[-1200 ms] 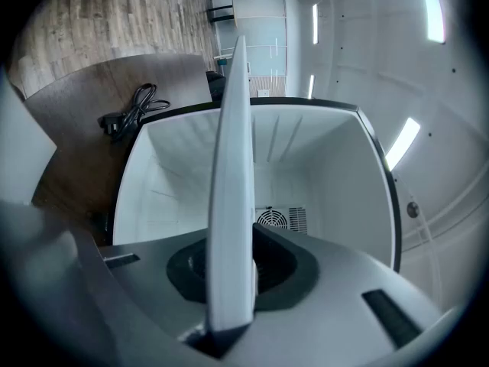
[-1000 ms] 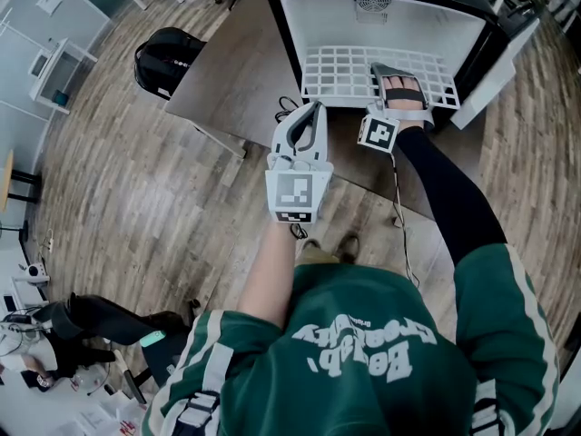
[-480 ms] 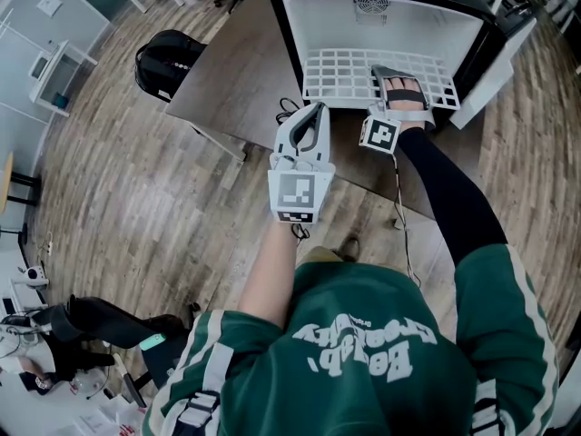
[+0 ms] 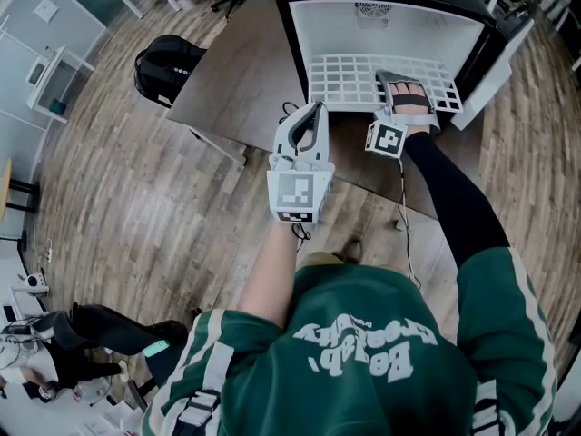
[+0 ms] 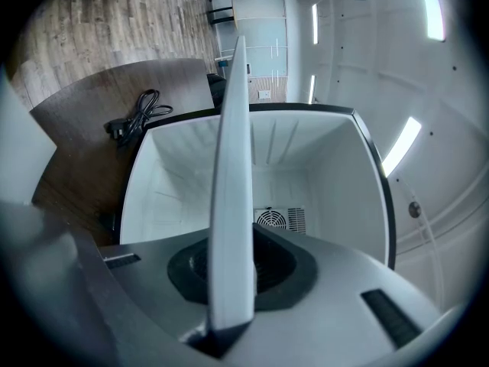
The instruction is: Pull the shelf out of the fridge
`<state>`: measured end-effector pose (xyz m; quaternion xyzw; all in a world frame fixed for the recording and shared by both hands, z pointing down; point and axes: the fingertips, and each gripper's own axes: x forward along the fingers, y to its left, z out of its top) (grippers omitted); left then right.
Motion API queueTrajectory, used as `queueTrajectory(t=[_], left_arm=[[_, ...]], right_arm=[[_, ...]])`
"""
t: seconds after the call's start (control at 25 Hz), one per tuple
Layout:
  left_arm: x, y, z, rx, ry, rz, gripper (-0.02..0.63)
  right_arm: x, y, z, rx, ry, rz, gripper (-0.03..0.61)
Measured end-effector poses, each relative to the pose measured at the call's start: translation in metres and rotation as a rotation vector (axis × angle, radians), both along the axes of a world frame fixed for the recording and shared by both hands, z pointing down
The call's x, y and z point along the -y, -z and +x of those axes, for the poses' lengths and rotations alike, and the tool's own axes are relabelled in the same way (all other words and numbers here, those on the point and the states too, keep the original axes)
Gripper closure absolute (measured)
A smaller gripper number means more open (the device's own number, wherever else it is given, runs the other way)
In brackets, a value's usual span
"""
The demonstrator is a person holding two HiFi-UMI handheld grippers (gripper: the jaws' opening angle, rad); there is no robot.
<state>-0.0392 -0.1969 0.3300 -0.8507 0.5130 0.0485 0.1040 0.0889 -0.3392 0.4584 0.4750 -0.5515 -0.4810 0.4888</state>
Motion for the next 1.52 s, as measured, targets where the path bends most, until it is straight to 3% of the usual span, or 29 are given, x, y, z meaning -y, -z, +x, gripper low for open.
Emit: queueTrajectory(t=[0.52, 0.92, 1.24, 1.52], left_arm=[[-0.003, 0.006, -0.012, 0.032, -0.05, 0.003, 0.597], [-0.019, 0.016, -0.009, 0.037, -0.109, 0.018, 0.597], [-0.031, 0.032, -0.026, 0.039, -0.109, 0.051, 0.597], [-0.042, 0.032, -0.045, 0.063, -0.096, 0.072, 0.597]], right_arm=[[-0.04, 0.009, 0.0, 0.001, 0.006, 0.005, 0.52], [-0.065, 0.031, 0.013, -0.026, -0.072, 0.066, 0.52], [-0.086, 0.043, 0.011, 0.008, -0.107, 0.071, 0.52], [-0.104, 0.054, 0.012, 0.129, -0.161, 0.086, 0.52]])
